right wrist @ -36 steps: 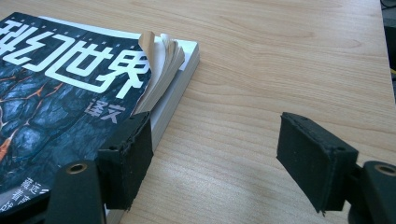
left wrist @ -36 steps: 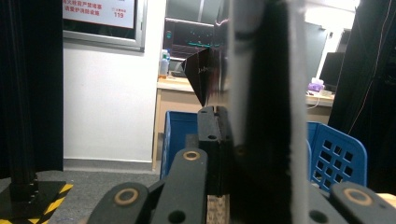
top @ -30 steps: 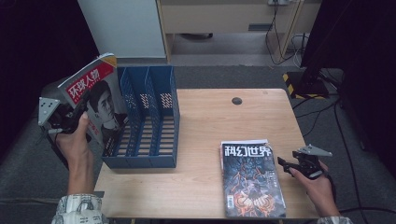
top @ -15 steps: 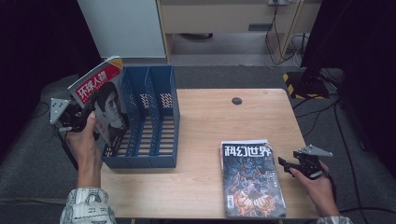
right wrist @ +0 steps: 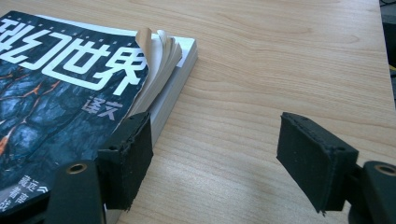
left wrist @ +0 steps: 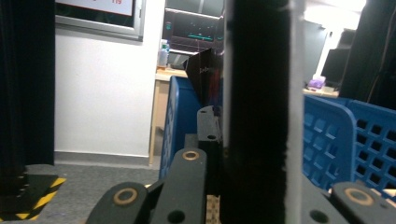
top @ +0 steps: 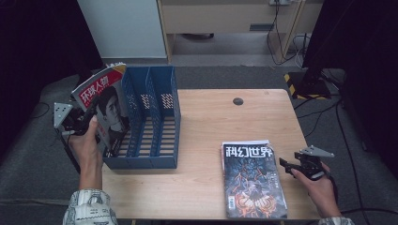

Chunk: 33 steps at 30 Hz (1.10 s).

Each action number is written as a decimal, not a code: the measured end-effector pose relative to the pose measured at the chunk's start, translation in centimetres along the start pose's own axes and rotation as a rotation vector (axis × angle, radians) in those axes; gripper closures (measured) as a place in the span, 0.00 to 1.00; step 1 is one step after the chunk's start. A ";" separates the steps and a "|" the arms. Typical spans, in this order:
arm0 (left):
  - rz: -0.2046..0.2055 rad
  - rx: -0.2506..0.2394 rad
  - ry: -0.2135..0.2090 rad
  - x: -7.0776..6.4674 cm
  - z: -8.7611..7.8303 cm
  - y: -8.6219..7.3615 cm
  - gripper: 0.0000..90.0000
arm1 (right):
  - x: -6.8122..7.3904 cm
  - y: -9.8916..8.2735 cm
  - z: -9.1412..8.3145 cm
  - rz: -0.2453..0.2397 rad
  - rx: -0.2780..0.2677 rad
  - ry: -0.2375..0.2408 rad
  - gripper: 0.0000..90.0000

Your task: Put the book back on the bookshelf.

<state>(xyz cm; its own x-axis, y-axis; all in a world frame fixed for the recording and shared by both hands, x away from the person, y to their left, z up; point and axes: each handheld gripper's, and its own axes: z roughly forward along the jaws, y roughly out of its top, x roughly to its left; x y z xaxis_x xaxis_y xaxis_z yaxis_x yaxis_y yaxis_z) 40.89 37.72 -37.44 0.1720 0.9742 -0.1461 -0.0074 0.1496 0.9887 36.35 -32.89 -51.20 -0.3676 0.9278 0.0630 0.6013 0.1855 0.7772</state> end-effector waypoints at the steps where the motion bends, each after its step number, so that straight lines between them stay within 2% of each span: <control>1: -0.009 -0.005 -0.003 0.1 0.0 -0.1 0.95 | 0.0 0.0 0.0 -0.002 0.000 -0.001 0.30; 2: -0.027 -0.010 -0.002 0.3 0.0 -0.2 0.95 | 0.1 0.0 0.0 -0.004 0.003 0.000 0.30; 5: -0.037 -0.014 -0.002 0.4 0.0 -0.5 0.96 | 0.1 0.0 0.0 -0.004 0.005 0.000 0.30; 12: -0.032 0.005 0.015 0.8 -0.1 -1.6 0.95 | 0.0 -0.1 0.0 -0.002 0.008 -0.002 0.30; 18: -0.047 0.016 0.017 1.2 -0.4 -2.3 0.95 | 0.0 -0.1 0.1 -0.007 0.007 -0.003 0.30; 22: -0.024 0.041 0.016 0.9 -0.6 -2.5 0.95 | 0.0 -0.1 0.1 -0.006 0.008 -0.004 0.30; 33: -0.061 0.089 0.048 1.3 -2.2 -3.4 0.95 | 0.0 -0.1 0.1 -0.006 0.019 -0.003 0.30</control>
<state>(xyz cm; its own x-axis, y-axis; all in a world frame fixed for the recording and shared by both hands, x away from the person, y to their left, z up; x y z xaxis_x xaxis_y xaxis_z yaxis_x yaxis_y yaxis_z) 39.00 38.83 -41.02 0.1219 0.9710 -0.2056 0.0896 0.1956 0.9766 36.35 -32.88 -51.33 -0.3694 0.9276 0.0562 0.6126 0.1975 0.7653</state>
